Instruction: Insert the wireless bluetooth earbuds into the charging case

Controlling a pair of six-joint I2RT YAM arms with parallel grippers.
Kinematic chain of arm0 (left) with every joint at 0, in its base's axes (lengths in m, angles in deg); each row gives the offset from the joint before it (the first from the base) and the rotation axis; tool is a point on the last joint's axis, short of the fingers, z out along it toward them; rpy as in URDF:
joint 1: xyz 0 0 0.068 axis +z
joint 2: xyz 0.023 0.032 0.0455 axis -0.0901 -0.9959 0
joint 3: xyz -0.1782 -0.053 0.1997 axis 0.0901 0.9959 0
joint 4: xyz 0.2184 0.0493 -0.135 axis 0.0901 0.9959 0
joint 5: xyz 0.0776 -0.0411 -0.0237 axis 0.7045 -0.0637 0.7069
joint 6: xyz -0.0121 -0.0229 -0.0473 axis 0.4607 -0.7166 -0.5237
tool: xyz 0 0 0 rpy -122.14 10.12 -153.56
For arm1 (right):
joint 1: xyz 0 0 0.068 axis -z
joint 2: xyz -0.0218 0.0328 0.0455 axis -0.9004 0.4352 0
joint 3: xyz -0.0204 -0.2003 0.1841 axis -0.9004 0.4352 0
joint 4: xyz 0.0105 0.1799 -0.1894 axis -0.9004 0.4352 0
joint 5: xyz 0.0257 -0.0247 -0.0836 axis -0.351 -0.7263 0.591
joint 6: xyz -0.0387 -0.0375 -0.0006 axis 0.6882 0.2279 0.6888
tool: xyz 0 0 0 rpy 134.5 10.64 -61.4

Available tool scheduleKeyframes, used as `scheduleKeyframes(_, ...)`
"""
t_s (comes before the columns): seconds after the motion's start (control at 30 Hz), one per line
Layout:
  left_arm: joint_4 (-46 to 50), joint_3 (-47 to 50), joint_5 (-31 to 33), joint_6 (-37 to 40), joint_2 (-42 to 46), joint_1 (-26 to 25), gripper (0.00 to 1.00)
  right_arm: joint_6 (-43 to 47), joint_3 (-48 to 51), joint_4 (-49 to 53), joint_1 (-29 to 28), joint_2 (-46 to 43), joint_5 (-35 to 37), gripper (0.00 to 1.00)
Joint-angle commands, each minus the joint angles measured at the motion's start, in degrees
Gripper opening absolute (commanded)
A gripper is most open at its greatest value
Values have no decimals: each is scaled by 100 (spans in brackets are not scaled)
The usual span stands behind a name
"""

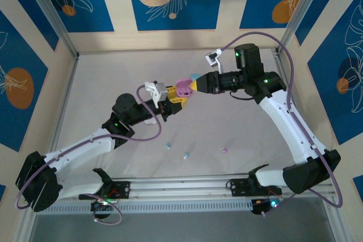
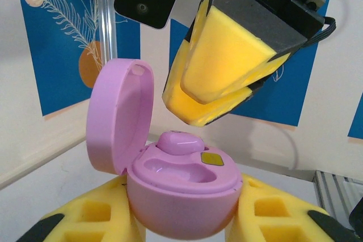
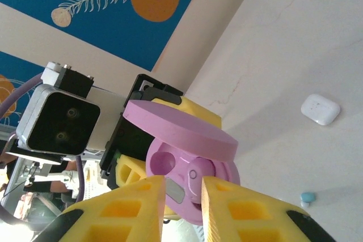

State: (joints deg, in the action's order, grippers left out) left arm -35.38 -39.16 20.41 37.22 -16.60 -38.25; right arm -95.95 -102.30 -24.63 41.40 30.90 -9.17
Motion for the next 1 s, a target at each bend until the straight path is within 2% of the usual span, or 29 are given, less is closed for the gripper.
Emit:
scheduleKeyframes(0.0, -232, -230, -76, -1, -1, -70, 22, 0, -133, 136, -27, 11, -229, 24)
scheduleKeyframes(0.3, -220, -177, -23, 10, 69, -75, 22, 40, -236, 182, 49, -151, 10, 29)
scheduleKeyframes(0.47, -260, -142, 4, 28, 78, -70, 22, -117, 95, 184, 469, -797, 785, 37)
scheduleKeyframes(0.63, -342, -103, 12, 17, 126, -70, 22, -502, 942, 1076, 1153, -1265, 2405, 43)
scheduleKeyframes(0.7, -351, -85, 12, 11, 161, -71, 22, -671, 1390, 1532, 1381, -1263, 2832, 43)
scheduleKeyframes(0.8, -333, -41, 51, 12, 235, -71, 22, -868, 2305, 1702, 1543, -1253, 2825, 43)
scheduleKeyframes(0.97, -310, -28, 73, 41, 276, -78, 22, -1417, 3920, 1238, 1359, -1349, 2599, 44)
